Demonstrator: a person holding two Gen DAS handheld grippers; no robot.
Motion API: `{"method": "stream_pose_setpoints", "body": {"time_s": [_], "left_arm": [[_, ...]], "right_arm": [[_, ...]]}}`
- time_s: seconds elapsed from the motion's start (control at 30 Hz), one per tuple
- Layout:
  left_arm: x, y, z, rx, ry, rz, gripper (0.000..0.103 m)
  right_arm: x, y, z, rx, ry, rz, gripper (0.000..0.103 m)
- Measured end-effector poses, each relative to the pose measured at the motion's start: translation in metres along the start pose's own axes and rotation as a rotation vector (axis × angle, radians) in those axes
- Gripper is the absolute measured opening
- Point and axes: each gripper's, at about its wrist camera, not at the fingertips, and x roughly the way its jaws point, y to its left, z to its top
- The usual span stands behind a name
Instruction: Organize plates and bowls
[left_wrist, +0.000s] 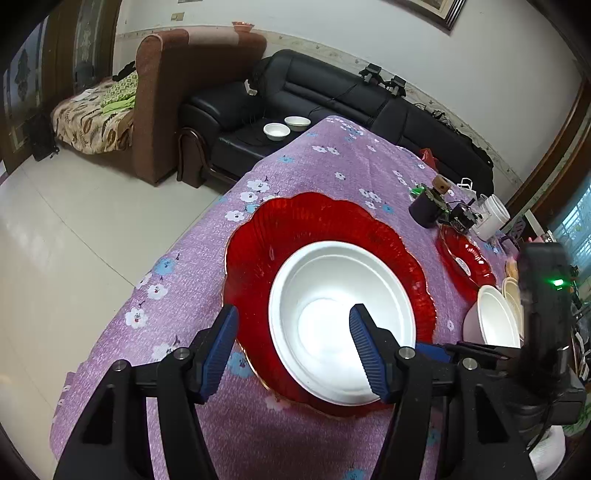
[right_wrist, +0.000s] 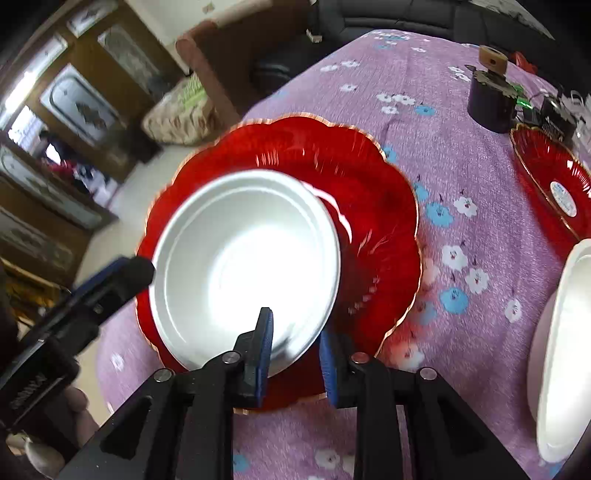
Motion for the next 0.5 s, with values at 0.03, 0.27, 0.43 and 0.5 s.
{"method": "stream_pose_setpoints", "body": {"time_s": [0.03,0.27,0.43,0.5], "left_arm": [[-0.002,-0.001,-0.001,0.000,-0.002,-0.001,0.062],[-0.032,-0.018,-0.013,0.059,-0.068,0.046,0.067],[-0.066,-0.045,-0.033,0.139,-0.211,0.174,0.082],[-0.078,-0.055,-0.042,0.161,-0.265,0.214,0.087]], "right_arm": [[0.002,0.002,-0.002,-0.011,0.019,-0.003,0.029],[-0.028,-0.007,-0.012,0.029,-0.098,0.088,0.030],[-0.075,-0.017,-0.044,0.016,-0.231,0.111,0.035],[-0.092,-0.022,-0.062,0.006,-0.287,0.095,0.041]]}}
